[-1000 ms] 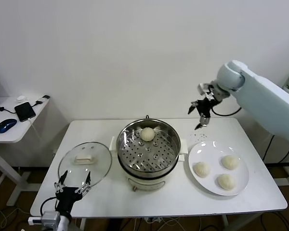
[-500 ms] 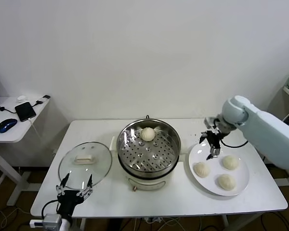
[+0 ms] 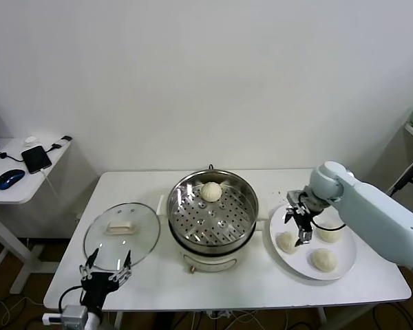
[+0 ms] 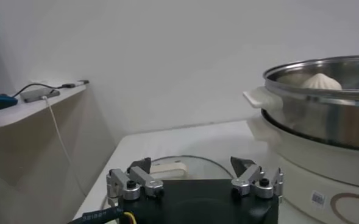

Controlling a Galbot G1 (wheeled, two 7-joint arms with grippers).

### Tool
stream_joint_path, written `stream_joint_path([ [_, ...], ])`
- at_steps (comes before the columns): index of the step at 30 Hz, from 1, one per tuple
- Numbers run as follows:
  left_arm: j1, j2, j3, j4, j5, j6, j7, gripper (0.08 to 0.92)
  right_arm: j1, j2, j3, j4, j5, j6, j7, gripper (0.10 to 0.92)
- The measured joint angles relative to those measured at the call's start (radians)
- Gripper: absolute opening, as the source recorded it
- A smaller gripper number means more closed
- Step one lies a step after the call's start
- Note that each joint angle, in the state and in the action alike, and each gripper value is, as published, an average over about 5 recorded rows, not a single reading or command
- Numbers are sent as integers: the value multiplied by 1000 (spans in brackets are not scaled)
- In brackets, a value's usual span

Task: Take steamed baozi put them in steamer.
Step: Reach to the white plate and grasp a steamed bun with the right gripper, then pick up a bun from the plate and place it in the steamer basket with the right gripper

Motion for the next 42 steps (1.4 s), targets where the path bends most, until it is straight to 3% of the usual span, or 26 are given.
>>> stream_joint_path([
  [29,-27,2,-4,28,0,8,10,823,-68,52,33,-71,-62,-6,41,818],
  [39,-34,2,-1,34,3,9,10,823,-70,54,45,-76,-57,-7,48,600],
  [42,-35,2,0,35,4,9,10,823,-65,49,48,-71,-49,-9,48,573],
])
